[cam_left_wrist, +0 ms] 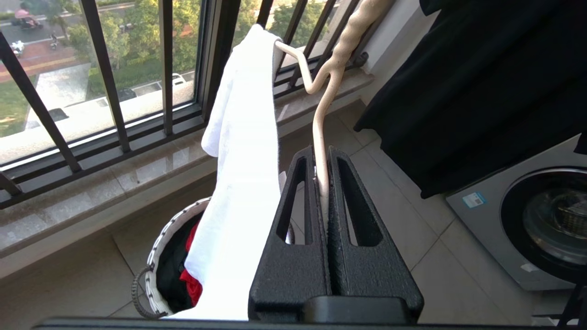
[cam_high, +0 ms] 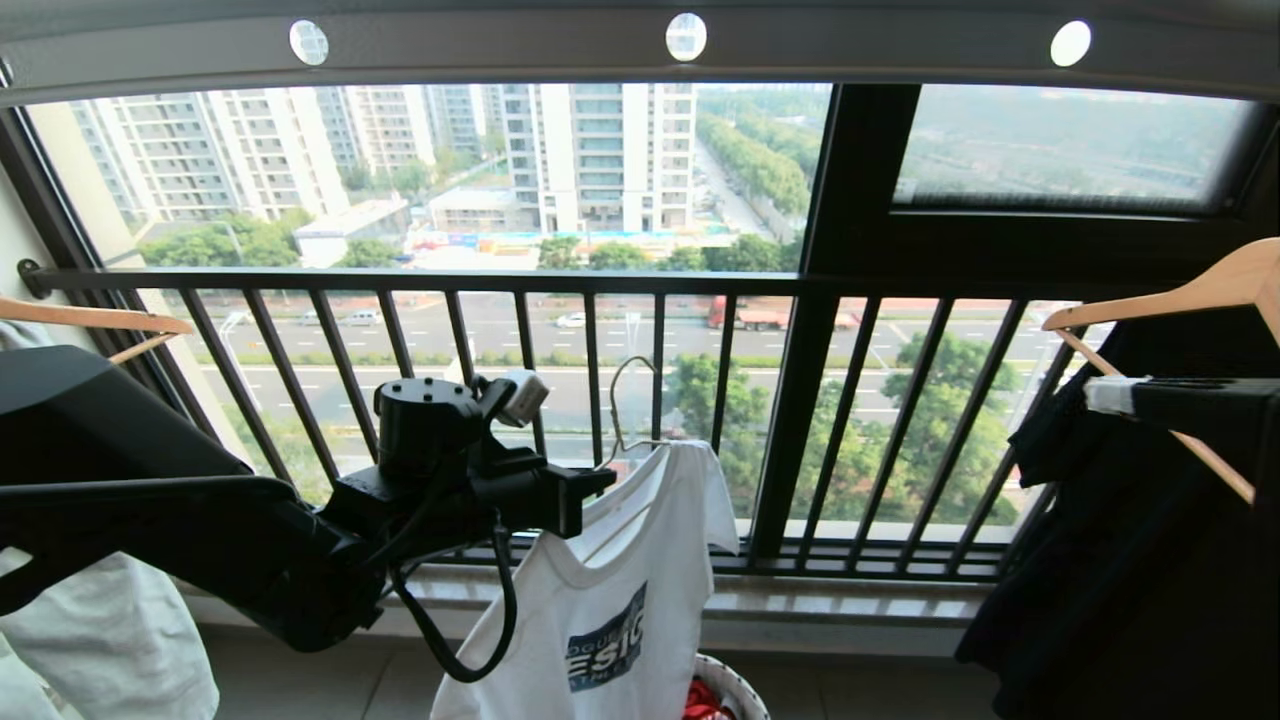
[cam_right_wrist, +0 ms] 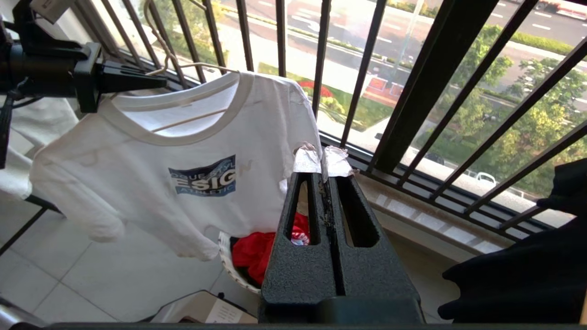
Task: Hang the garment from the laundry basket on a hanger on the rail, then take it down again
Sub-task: Take the clothes off the clothes rack
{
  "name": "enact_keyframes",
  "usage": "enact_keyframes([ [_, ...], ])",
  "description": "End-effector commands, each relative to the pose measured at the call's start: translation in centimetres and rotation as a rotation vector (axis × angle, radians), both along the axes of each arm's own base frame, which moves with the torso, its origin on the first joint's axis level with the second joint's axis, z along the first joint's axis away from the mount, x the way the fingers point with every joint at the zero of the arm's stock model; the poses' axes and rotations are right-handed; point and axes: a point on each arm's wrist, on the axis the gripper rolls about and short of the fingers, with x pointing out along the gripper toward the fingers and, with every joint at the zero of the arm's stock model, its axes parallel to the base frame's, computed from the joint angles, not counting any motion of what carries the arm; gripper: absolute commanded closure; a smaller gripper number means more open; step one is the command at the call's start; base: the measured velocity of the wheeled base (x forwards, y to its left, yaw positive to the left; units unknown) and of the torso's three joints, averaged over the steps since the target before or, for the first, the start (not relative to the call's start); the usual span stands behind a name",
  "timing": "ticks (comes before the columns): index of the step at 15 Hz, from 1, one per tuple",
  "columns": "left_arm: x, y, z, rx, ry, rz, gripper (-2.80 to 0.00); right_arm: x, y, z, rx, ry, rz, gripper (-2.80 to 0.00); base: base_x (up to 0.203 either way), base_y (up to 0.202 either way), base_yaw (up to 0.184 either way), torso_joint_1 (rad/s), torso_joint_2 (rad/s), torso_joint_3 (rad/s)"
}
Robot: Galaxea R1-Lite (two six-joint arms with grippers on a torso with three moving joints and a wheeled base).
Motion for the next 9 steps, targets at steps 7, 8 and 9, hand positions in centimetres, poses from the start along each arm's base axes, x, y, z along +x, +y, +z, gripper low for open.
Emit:
enact_keyframes([
  [7, -0.1, 0.0, 0.4, -0.006, -0.015, 0.018, 0.0, 8.8, 10.2, -7.4, 0.003, 0.193, -0.232, 0.0, 0.0, 0.0, 0.0, 0.0, 0.0, 0.0],
  [8, -0.2, 0.0, 0.6, -0.014, -0.013, 0.019, 0.0, 9.7, 10.8, -8.5, 0.019, 0.223, -0.25, 0.0, 0.0, 0.0, 0.0, 0.0, 0.0, 0.0],
  [9, -0.3, -0.2, 0.7, -0.02, -0.007, 0.017, 0.0, 10.6, 11.4, -9.6, 0.034, 0.234, -0.262, 0.0, 0.0, 0.0, 0.0, 0.0, 0.0, 0.0],
])
